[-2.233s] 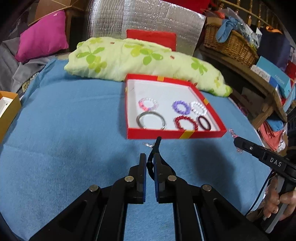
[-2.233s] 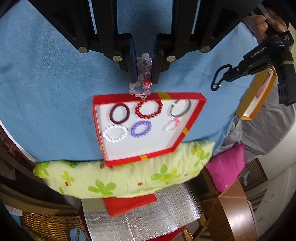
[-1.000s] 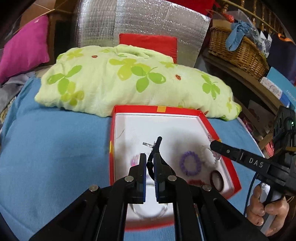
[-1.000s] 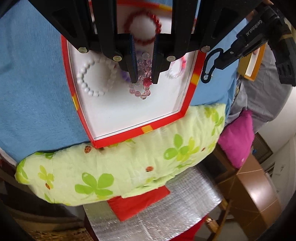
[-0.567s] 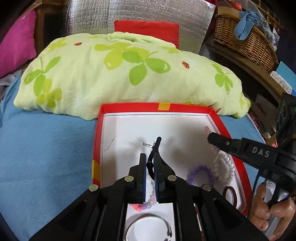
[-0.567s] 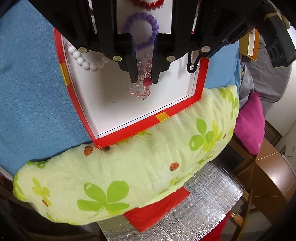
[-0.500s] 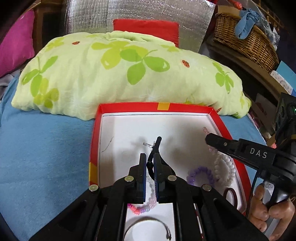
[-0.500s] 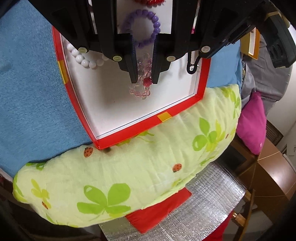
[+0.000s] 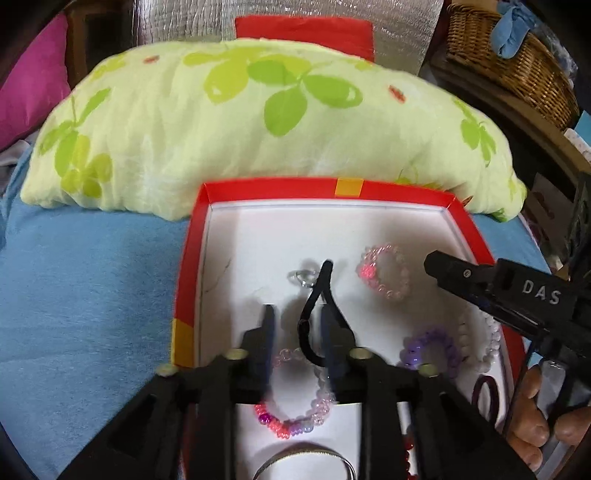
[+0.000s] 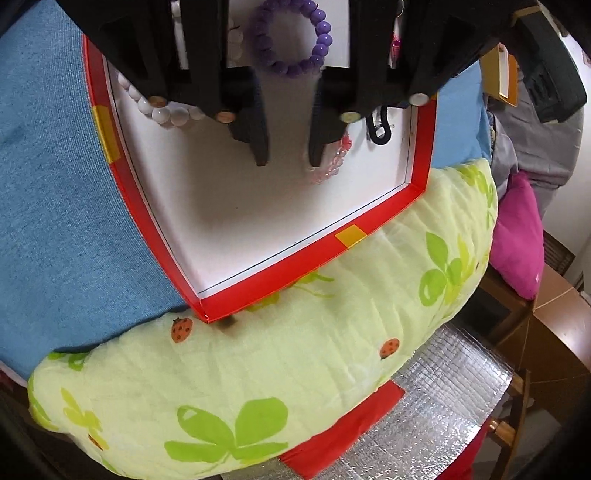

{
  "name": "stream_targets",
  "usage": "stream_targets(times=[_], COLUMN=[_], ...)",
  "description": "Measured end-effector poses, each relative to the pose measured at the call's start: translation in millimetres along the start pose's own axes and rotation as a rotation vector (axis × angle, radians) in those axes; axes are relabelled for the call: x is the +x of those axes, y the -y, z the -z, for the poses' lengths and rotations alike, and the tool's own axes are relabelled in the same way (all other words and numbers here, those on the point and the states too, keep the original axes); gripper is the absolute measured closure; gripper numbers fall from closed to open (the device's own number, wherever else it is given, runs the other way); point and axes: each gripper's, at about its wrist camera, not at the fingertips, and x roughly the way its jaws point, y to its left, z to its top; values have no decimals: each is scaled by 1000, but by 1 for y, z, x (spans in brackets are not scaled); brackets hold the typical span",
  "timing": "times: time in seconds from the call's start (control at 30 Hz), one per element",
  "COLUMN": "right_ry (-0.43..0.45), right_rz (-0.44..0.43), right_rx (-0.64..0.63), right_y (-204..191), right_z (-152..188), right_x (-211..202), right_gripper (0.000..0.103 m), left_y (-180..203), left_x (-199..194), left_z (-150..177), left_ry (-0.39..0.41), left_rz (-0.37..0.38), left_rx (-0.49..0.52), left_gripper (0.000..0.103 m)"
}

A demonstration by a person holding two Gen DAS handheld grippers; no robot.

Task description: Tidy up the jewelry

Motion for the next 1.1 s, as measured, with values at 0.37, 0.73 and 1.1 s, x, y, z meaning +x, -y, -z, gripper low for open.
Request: stream_targets(times=[0.37,0.73,1.1], right_ry=[80,128,154], right_rz=[54,163,150], right_rx=[-90,-301,-461], right_y=[-10,-28,-40], right_z=[12,70,140], right_x=[-56,-135,-195], right_gripper=[73,48,48], left_y=[1,4,20], left_x=[-73,-152,-202], left_z=[12,72,135], left_ry=[138,218,225], left_rz=[-225,-330,-336], left_rx=[38,-4,18], left_gripper=[28,17,17])
